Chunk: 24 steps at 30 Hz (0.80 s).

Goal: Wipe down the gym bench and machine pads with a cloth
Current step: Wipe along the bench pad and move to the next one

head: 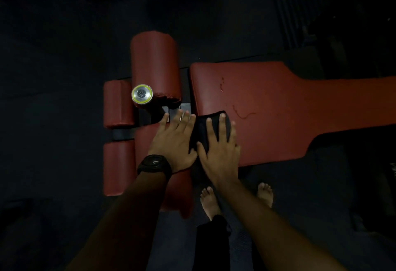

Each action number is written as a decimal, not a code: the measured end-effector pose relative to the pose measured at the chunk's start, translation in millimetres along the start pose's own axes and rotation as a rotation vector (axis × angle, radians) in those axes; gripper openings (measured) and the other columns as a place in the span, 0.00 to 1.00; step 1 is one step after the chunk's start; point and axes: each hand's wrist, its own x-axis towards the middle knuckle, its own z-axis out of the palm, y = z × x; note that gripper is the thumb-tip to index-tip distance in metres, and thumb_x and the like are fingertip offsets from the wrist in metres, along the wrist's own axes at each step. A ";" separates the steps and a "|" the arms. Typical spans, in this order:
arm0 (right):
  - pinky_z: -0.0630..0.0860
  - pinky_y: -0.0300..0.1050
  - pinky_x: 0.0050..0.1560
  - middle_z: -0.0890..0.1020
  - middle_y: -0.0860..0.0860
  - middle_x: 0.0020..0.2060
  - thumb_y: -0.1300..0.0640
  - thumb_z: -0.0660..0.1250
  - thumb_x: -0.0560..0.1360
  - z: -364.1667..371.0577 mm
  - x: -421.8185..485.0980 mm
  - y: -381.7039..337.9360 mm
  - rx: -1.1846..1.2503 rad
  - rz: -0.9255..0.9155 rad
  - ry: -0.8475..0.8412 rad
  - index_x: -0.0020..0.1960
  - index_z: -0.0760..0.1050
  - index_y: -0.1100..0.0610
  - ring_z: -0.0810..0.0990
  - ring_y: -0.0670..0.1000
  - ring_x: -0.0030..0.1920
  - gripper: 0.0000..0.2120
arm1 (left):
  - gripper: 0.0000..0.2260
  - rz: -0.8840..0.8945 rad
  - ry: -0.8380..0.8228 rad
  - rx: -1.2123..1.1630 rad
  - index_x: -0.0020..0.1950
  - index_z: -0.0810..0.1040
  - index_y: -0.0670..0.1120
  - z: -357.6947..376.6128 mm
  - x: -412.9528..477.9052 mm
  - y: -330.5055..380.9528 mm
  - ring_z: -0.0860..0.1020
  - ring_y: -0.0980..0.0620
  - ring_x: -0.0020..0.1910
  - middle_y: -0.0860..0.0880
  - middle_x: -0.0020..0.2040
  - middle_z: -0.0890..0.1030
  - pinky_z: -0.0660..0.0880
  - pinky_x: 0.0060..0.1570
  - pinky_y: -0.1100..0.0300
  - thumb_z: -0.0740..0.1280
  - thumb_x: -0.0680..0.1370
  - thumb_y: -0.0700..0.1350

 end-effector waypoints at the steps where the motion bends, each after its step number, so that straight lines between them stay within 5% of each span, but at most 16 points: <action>1: 0.74 0.63 0.61 0.51 0.55 0.82 0.40 0.61 0.79 1.8 5.6 1.4 -0.011 -0.017 0.006 0.82 0.55 0.48 0.56 0.64 0.79 0.35 | 0.40 0.000 -0.012 0.007 0.79 0.65 0.40 0.5 0.4 -0.4 0.62 0.43 0.79 0.41 0.78 0.68 0.56 0.77 0.38 0.59 0.71 0.60; 6: 0.74 0.63 0.62 0.51 0.54 0.82 0.44 0.63 0.79 -8.1 58.3 1.6 -0.077 -0.099 0.003 0.82 0.54 0.48 0.54 0.64 0.80 0.35 | 0.43 -0.011 -0.034 0.022 0.80 0.63 0.41 0.3 1.4 0.9 0.60 0.43 0.80 0.42 0.79 0.66 0.55 0.77 0.37 0.57 0.69 0.61; 10: 0.77 0.62 0.53 0.52 0.52 0.82 0.46 0.66 0.78 -6.2 40.2 -4.7 -0.054 0.066 0.055 0.81 0.56 0.43 0.57 0.65 0.79 0.35 | 0.43 -0.015 -0.020 0.033 0.80 0.62 0.41 2.2 1.6 1.4 0.59 0.43 0.80 0.42 0.80 0.64 0.54 0.77 0.37 0.58 0.69 0.61; 14: 0.75 0.65 0.54 0.52 0.53 0.82 0.45 0.66 0.78 2.9 -1.2 -6.4 -0.012 0.171 0.038 0.81 0.57 0.45 0.56 0.65 0.79 0.35 | 0.41 -0.023 -0.021 0.041 0.80 0.62 0.41 3.1 0.9 2.6 0.59 0.43 0.80 0.42 0.80 0.64 0.53 0.77 0.38 0.57 0.71 0.61; 21: 0.71 0.64 0.64 0.51 0.53 0.83 0.43 0.64 0.79 -10.1 61.3 6.3 -0.054 -0.151 -0.026 0.82 0.53 0.44 0.55 0.67 0.79 0.35 | 0.40 -0.010 0.026 0.069 0.79 0.65 0.41 4.0 -1.3 2.1 0.61 0.44 0.79 0.42 0.79 0.67 0.54 0.77 0.39 0.62 0.69 0.57; 24: 0.70 0.65 0.65 0.47 0.51 0.83 0.42 0.61 0.81 -17.1 81.7 12.4 -0.061 -0.051 -0.057 0.83 0.50 0.44 0.54 0.65 0.79 0.34 | 0.40 -0.018 0.032 0.072 0.79 0.66 0.41 4.3 -2.0 3.2 0.62 0.44 0.79 0.43 0.78 0.67 0.55 0.77 0.40 0.63 0.69 0.56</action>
